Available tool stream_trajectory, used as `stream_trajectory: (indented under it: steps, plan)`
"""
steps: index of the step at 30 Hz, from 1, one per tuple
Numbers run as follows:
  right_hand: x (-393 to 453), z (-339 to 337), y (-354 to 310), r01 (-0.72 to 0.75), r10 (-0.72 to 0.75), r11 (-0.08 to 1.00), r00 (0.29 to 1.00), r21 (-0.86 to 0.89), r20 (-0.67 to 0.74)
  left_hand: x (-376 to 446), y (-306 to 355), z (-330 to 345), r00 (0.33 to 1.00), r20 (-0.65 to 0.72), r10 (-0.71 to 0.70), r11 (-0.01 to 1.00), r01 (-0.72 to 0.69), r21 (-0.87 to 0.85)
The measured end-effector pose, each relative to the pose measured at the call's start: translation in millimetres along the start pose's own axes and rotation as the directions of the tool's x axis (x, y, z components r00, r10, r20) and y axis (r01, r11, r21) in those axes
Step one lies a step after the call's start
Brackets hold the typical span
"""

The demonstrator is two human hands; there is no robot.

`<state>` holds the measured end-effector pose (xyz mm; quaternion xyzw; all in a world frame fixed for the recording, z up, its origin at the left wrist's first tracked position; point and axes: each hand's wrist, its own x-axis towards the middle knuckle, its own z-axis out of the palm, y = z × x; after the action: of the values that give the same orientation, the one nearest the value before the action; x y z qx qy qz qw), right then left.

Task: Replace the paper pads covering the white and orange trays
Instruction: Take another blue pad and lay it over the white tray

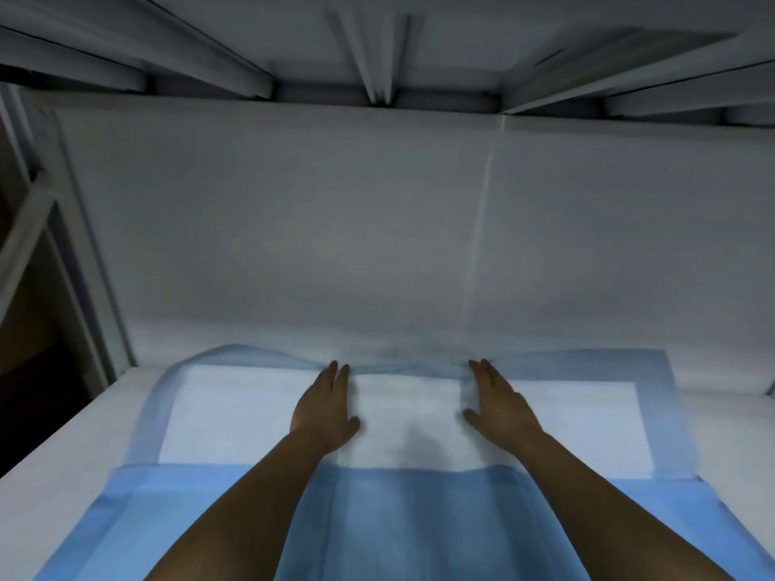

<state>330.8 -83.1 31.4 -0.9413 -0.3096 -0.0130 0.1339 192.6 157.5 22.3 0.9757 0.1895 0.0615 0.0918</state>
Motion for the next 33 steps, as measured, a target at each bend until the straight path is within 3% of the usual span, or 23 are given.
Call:
stream_trajectory:
  steps: [4,10,16,28,33]
  plan:
    - [-19.6,10.8,-0.2,-0.009,0.01,0.999,1.0,-0.052,0.019,-17.6,1.3,16.6,1.0,0.0,0.008,0.998,-0.008,0.059]
    - [-61.1,35.3,-5.1,-0.071,0.084,0.99,0.991,-0.119,0.106,-62.1,4.3,37.8,0.962,0.196,-0.19,0.973,0.158,0.169]
    - [-95.4,64.6,-4.0,-0.182,0.19,0.978,0.979,-0.099,0.077,-101.0,-5.1,54.7,0.945,0.12,-0.305,0.945,0.285,0.16]
    - [-105.7,77.6,4.1,-0.19,0.198,0.978,0.976,-0.083,0.093,-100.2,-36.4,65.3,0.975,0.119,-0.188,0.982,0.19,-0.002]
    - [-102.8,63.3,9.4,-0.137,0.155,0.974,0.984,-0.182,0.084,-98.4,-33.1,50.6,0.973,0.161,-0.167,0.982,0.149,0.119]
